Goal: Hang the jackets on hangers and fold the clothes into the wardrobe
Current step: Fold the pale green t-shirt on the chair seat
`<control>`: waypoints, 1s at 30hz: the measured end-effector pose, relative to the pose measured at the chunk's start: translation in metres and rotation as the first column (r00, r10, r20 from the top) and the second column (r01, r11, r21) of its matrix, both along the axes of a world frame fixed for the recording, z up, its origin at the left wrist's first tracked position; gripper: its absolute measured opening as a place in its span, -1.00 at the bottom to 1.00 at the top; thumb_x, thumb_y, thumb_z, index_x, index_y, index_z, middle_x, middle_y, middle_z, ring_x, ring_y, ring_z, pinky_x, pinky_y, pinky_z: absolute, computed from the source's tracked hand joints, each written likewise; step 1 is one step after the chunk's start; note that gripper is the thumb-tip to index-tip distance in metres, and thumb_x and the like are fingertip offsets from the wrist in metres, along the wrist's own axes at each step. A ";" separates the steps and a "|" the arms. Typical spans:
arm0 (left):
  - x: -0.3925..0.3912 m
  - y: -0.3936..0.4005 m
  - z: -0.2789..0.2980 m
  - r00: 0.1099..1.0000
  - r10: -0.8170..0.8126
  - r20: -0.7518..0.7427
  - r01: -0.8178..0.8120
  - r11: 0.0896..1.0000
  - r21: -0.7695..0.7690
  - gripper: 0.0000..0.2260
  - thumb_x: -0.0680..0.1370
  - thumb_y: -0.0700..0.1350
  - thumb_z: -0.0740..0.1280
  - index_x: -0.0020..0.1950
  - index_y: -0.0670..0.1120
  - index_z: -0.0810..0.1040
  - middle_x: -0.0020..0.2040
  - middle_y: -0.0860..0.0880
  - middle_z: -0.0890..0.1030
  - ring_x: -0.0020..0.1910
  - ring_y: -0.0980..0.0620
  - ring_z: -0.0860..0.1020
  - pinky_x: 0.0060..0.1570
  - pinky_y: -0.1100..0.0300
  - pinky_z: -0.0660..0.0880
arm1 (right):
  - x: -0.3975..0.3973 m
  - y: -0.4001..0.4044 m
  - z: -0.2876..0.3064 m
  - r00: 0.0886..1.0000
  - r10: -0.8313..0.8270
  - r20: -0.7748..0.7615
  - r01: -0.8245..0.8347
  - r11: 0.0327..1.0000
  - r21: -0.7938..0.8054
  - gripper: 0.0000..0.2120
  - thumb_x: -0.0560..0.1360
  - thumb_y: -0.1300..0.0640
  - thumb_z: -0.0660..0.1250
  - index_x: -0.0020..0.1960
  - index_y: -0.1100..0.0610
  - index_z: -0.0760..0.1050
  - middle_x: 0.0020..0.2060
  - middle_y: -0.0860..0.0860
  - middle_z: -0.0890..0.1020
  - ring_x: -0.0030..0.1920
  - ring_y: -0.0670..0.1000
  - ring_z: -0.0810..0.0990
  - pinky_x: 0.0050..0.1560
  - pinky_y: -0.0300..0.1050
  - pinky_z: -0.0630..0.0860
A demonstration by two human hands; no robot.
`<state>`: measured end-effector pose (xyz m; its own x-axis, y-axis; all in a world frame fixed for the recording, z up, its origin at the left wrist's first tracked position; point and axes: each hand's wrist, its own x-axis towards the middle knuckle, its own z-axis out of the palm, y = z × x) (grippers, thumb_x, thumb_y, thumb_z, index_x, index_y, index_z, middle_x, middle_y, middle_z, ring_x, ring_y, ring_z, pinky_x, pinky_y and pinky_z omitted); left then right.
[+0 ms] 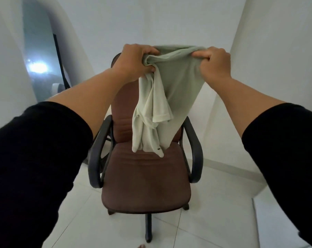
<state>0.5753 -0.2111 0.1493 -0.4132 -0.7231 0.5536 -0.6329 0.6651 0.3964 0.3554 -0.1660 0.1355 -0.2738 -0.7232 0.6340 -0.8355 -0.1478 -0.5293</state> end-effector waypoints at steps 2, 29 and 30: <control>0.000 0.016 0.014 1.000 0.017 -0.005 -0.017 1.000 -0.020 -0.56 0.40 -0.18 0.48 0.27 -0.06 0.54 0.19 -0.02 0.59 -0.06 0.14 0.49 0.22 0.20 0.44 | 0.000 0.011 0.012 1.000 -0.004 0.022 0.004 1.000 -0.014 -0.51 0.46 0.37 0.03 0.19 0.06 0.59 0.17 0.03 0.60 0.20 0.04 0.50 0.06 -0.48 0.24; -0.029 -0.246 -0.308 0.951 0.051 0.306 -0.197 0.861 0.469 -0.52 0.52 -0.32 0.19 0.41 0.01 0.38 0.28 -0.10 0.54 0.24 -0.14 0.49 0.31 0.13 0.35 | -0.033 -0.224 -0.296 0.975 0.220 -0.023 -0.177 0.838 0.516 -0.52 0.46 0.38 0.11 0.31 0.09 0.49 0.35 0.06 0.47 0.28 0.20 0.41 0.29 0.11 0.37; -0.026 -0.243 -0.322 0.953 0.050 0.299 -0.200 0.846 0.495 -0.52 0.52 -0.32 0.19 0.41 0.01 0.38 0.29 -0.11 0.54 0.24 -0.13 0.49 0.30 0.15 0.36 | -0.031 -0.220 -0.312 0.973 0.229 0.000 -0.194 0.826 0.529 -0.51 0.46 0.39 0.11 0.31 0.09 0.48 0.35 0.06 0.46 0.29 0.22 0.41 0.28 0.13 0.38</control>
<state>0.5490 -0.4540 -0.1730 -0.3758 -0.9262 -0.0301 -0.8265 0.3203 0.4630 0.3246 -0.3865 -0.1769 -0.0490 -0.9866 0.1554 -0.8488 -0.0409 -0.5272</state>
